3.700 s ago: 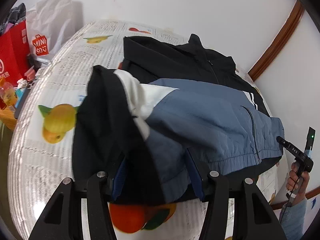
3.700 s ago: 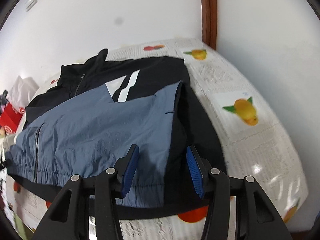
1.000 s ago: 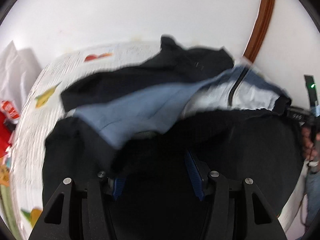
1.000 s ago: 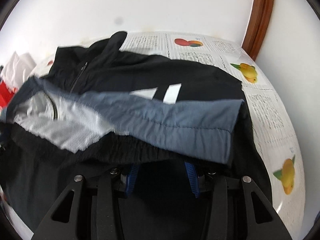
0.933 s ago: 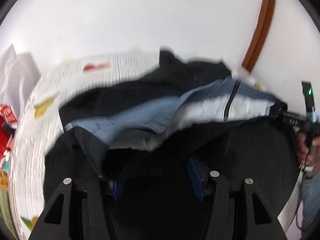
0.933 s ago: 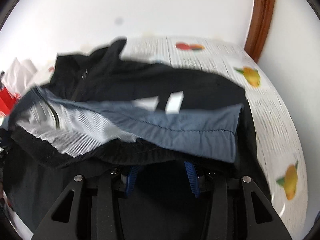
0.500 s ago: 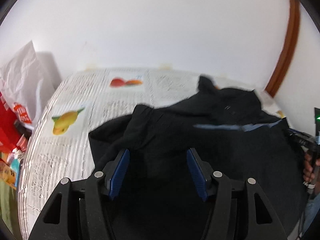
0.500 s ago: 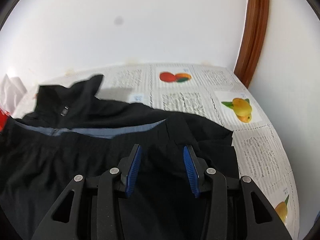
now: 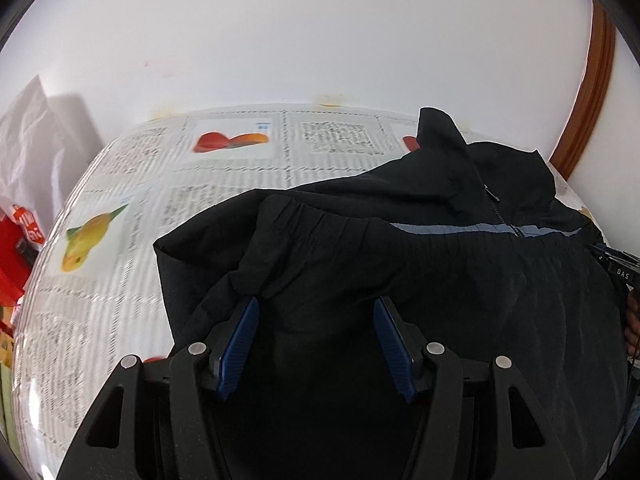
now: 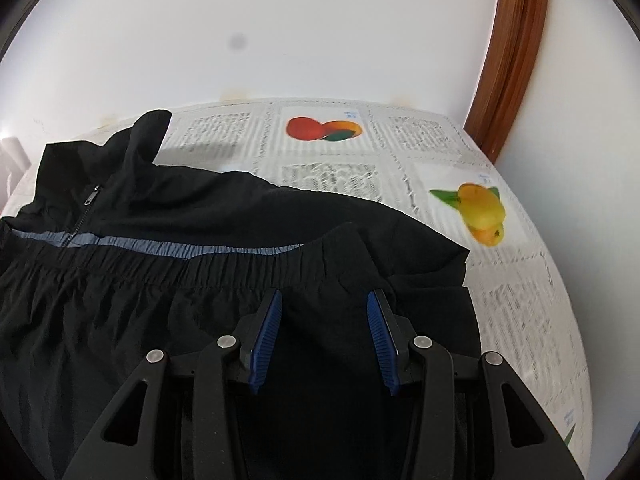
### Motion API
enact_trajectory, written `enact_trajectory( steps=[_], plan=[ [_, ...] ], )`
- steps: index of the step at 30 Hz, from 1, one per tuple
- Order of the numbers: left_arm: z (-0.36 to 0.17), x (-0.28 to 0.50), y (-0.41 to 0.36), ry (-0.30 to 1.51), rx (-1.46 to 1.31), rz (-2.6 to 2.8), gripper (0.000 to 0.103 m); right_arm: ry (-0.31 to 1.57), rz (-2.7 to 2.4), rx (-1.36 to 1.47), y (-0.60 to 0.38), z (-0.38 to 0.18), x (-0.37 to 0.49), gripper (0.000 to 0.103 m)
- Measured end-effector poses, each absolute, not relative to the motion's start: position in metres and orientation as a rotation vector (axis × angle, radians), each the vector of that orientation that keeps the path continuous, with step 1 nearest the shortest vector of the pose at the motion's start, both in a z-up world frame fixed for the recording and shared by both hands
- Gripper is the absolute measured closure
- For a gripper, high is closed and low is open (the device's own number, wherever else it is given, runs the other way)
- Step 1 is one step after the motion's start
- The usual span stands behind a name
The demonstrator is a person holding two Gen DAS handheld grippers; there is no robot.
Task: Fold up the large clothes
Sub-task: 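Lift the hem with both grippers and fold it up toward the collar, then lay the folded hem on the collar and open both grippers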
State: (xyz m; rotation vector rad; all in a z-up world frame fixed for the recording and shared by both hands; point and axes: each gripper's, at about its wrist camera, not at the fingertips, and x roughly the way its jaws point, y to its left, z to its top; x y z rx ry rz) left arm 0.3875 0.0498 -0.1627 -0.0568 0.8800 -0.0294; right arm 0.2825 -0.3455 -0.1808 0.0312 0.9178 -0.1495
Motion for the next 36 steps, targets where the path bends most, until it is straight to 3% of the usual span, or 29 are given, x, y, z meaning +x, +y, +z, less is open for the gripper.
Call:
enact_trajectory(
  steps=[15, 20, 26, 36],
  plan=[
    [-0.168, 0.411, 0.008, 0.886, -0.030, -0.031, 0.044, 0.911, -0.153, 0.028, -0.390, -0.182, 0.303, 0.057],
    [-0.161, 0.392, 0.020, 0.888, -0.114, -0.097, 0.041, 0.871, -0.200, 0.060, -0.383, -0.160, 0.281, 0.055],
    [-0.152, 0.354, 0.034, 0.897, -0.131, -0.131, 0.039, 0.858, -0.050, 0.096, -0.309, -0.136, 0.246, 0.052],
    [-0.139, 0.280, 0.074, 0.903, -0.141, -0.128, 0.035, 0.963, 0.005, 0.045, -0.196, -0.169, 0.243, 0.051]
  ],
)
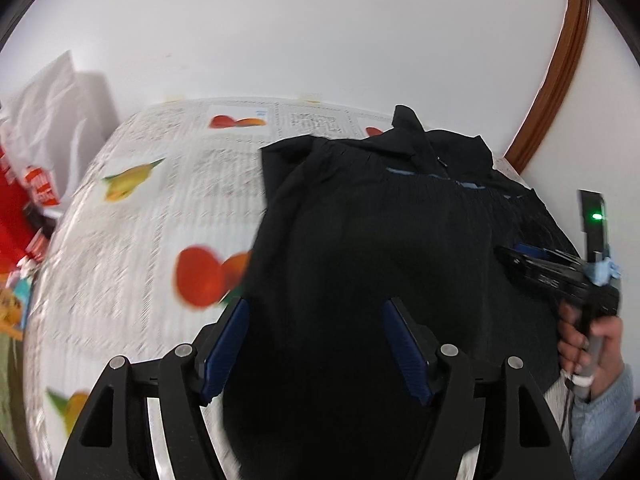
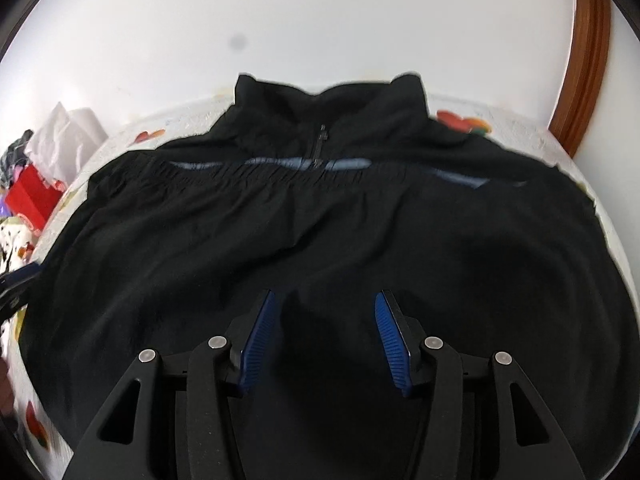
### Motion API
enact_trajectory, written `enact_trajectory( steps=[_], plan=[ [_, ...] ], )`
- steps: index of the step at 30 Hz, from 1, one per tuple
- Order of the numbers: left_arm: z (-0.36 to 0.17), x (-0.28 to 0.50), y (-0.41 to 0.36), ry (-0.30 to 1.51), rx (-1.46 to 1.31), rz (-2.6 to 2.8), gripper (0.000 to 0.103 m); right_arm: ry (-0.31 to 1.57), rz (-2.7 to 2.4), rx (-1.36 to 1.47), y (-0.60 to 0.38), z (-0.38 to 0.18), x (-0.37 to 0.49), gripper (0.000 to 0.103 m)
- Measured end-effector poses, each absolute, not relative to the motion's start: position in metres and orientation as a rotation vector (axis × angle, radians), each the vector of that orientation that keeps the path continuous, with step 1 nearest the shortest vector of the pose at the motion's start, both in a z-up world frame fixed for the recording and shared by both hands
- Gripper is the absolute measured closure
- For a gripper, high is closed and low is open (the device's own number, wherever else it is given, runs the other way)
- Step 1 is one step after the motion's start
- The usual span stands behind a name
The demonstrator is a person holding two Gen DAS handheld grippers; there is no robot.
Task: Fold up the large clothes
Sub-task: 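Lay the folded hem on the collar and open both grippers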
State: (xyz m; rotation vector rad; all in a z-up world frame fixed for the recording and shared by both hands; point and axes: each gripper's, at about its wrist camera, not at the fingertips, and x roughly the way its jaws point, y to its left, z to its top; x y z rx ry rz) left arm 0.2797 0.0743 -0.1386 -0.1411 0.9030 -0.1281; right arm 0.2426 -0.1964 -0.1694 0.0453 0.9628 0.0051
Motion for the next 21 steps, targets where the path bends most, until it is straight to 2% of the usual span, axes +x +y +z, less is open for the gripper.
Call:
enact_trajectory(
  steps=[21],
  plan=[
    [-0.135, 0.165, 0.112, 0.938, -0.175, -0.020, 0.034, 0.943, 0.012, 0.066, -0.198, -0.166, 0.058, 0.051]
  ],
)
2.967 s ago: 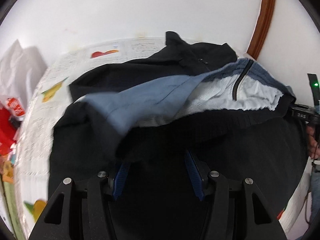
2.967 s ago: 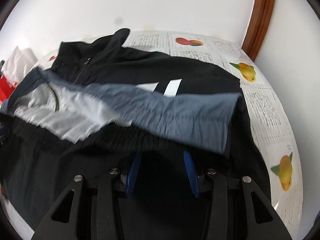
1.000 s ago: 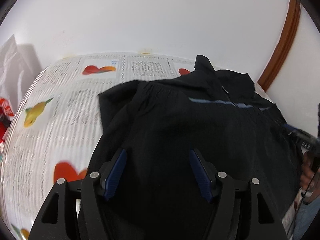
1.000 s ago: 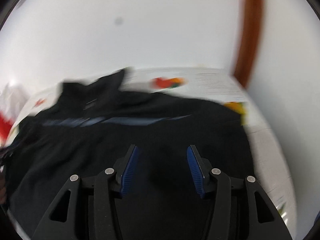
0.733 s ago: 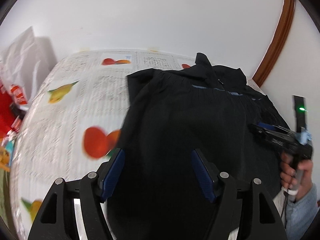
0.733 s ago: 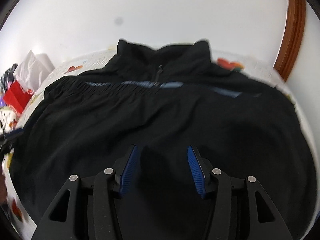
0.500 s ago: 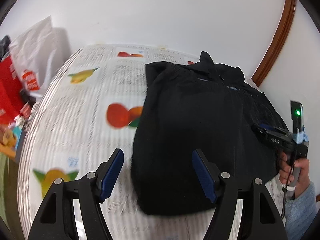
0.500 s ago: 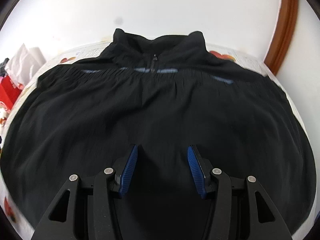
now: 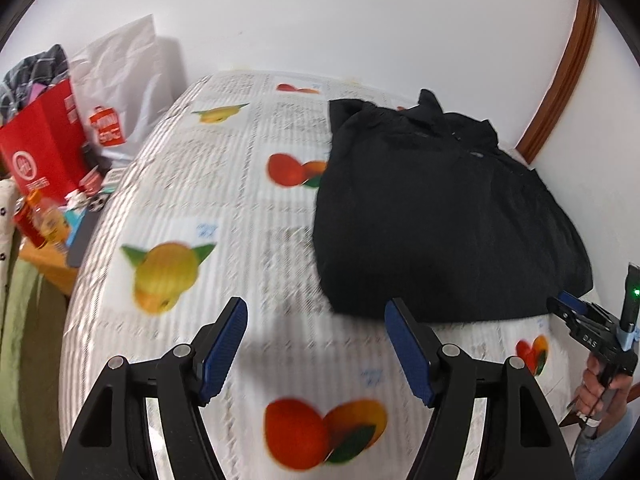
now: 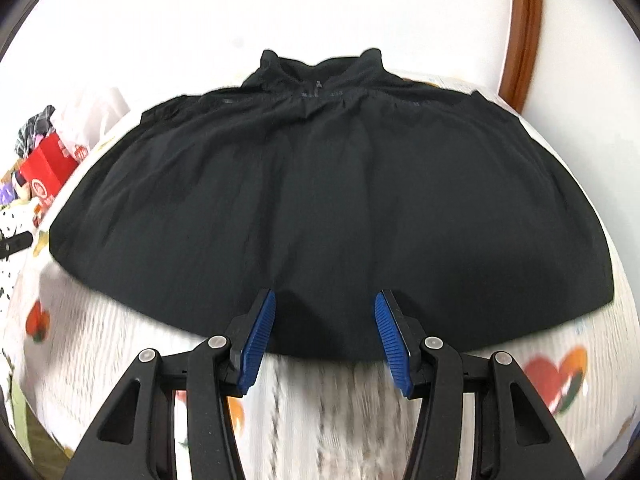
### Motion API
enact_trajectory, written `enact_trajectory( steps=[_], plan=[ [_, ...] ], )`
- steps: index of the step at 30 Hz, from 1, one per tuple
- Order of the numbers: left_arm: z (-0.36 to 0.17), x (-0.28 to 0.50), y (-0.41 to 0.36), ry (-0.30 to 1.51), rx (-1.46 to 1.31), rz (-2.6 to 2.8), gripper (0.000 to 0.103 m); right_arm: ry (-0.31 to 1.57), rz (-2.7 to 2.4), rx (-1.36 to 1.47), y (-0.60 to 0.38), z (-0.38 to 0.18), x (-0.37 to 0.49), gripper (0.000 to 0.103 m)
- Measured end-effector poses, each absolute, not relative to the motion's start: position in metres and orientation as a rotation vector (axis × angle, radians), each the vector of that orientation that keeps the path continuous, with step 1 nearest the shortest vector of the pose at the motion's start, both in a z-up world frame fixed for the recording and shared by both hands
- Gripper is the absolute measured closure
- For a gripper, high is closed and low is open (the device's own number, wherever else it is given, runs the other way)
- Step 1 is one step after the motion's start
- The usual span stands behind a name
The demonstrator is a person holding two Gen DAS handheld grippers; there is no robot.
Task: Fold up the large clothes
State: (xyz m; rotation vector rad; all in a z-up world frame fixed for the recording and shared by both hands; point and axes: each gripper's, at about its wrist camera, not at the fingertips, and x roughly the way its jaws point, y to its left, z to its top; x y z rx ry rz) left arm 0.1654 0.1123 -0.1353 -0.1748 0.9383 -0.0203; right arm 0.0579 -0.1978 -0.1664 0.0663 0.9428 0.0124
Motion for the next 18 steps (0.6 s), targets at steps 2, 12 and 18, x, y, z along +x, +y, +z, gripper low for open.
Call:
enact_trajectory(
  steps=[2, 12, 18],
  plan=[
    [-0.137, 0.157, 0.117, 0.959, -0.159, 0.018, 0.034, 0.974, 0.022, 0.051, -0.195, -0.171, 0.051, 0.051],
    [-0.142, 0.123, 0.135, 0.993, -0.125, 0.072, 0.034, 0.923, 0.231, -0.187, -0.090, -0.156, 0.056, 0.045],
    [-0.147, 0.113, 0.152, 1.005, -0.144, 0.096, 0.034, 0.886, 0.353, -0.338, -0.009, -0.164, 0.072, 0.043]
  ],
)
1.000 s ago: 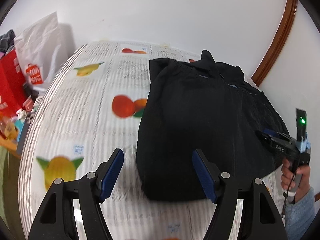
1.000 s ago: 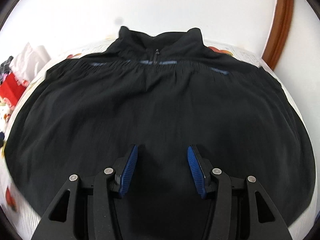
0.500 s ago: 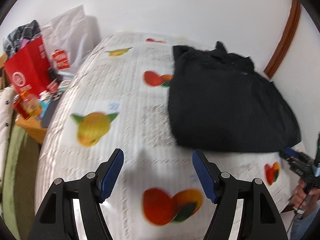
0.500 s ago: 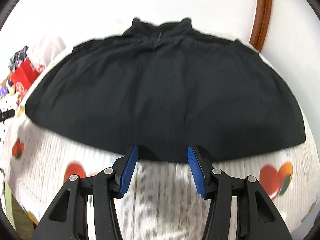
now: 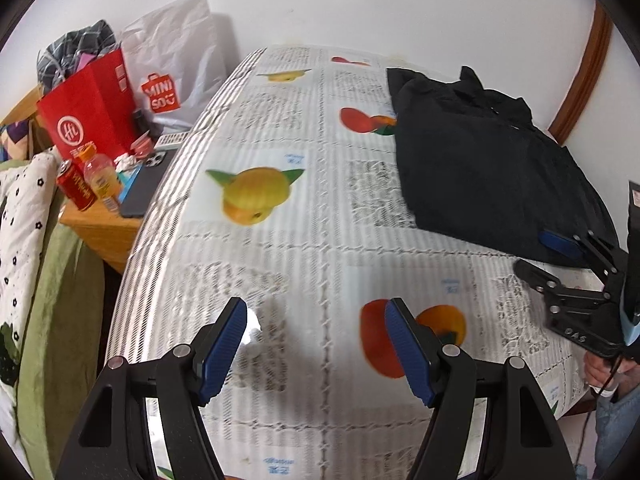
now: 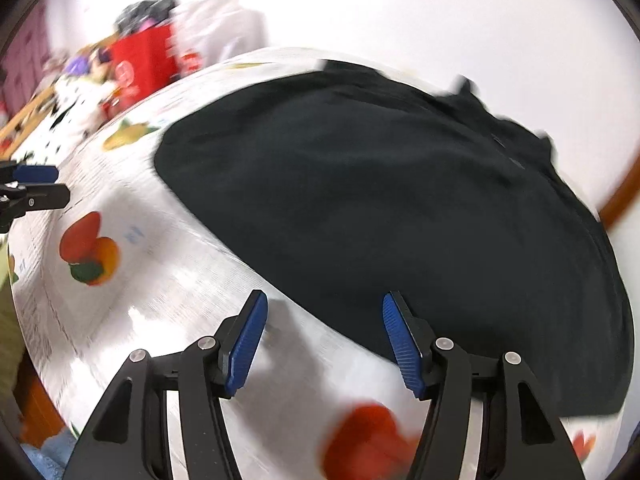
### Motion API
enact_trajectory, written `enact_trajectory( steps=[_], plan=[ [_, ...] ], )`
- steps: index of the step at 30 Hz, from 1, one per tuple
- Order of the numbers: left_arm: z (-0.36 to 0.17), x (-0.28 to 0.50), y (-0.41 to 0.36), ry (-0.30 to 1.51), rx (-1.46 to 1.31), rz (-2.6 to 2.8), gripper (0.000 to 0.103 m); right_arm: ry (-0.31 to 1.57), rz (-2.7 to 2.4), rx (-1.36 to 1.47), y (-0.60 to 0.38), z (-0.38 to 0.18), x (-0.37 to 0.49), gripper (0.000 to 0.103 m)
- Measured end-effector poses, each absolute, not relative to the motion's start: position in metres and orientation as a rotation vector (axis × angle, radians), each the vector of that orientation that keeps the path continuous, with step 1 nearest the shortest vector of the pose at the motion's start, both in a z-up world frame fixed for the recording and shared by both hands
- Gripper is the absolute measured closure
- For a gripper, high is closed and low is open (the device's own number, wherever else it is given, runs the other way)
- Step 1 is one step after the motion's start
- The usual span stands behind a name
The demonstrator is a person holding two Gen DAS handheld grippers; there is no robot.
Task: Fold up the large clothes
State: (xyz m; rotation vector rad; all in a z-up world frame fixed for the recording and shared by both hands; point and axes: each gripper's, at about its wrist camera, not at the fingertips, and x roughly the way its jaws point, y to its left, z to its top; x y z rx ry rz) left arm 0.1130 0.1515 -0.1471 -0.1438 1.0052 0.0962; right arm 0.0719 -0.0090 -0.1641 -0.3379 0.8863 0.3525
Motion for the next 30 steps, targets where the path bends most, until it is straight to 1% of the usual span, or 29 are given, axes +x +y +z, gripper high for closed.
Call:
enact_trajectory(
  steps=[7, 15, 17, 18, 19, 20, 22, 25, 30],
  plan=[
    [-0.150, 0.113, 0.166, 1.000, -0.192, 0.083, 0.034, 0.832, 0.461, -0.457, 0.056, -0.161, 0.086, 0.042],
    [-0.158, 0.121, 0.173, 0.995, -0.255, 0.048, 0.034, 0.844, 0.484, -0.446, 0.084, -0.161, 0.120, 0.043],
    [-0.160, 0.124, 0.173, 1.001, -0.259, 0.043, 0.034, 0.860, 0.484, -0.405, 0.084, -0.161, 0.128, 0.048],
    [-0.161, 0.124, 0.174, 1.003, -0.258, 0.042, 0.034, 0.859, 0.478, -0.393, 0.085, -0.160, 0.132, 0.059],
    [-0.162, 0.125, 0.174, 1.003, -0.255, 0.042, 0.034, 0.850, 0.462, -0.396, 0.085, -0.160, 0.134, 0.074],
    [-0.162, 0.126, 0.173, 1.003, -0.252, 0.041, 0.034, 0.844, 0.442, -0.403, 0.086, -0.160, 0.136, 0.081],
    [-0.162, 0.128, 0.173, 1.003, -0.250, 0.040, 0.033, 0.844, 0.443, -0.378, 0.083, -0.153, 0.141, 0.091],
    [-0.160, 0.131, 0.170, 1.002, -0.248, 0.039, 0.033, 0.780, 0.443, -0.287, 0.070, -0.127, 0.141, 0.094],
    [-0.154, 0.135, 0.160, 0.989, -0.243, 0.021, 0.033, 0.629, 0.352, -0.051, -0.001, -0.069, 0.141, 0.094]
  ],
)
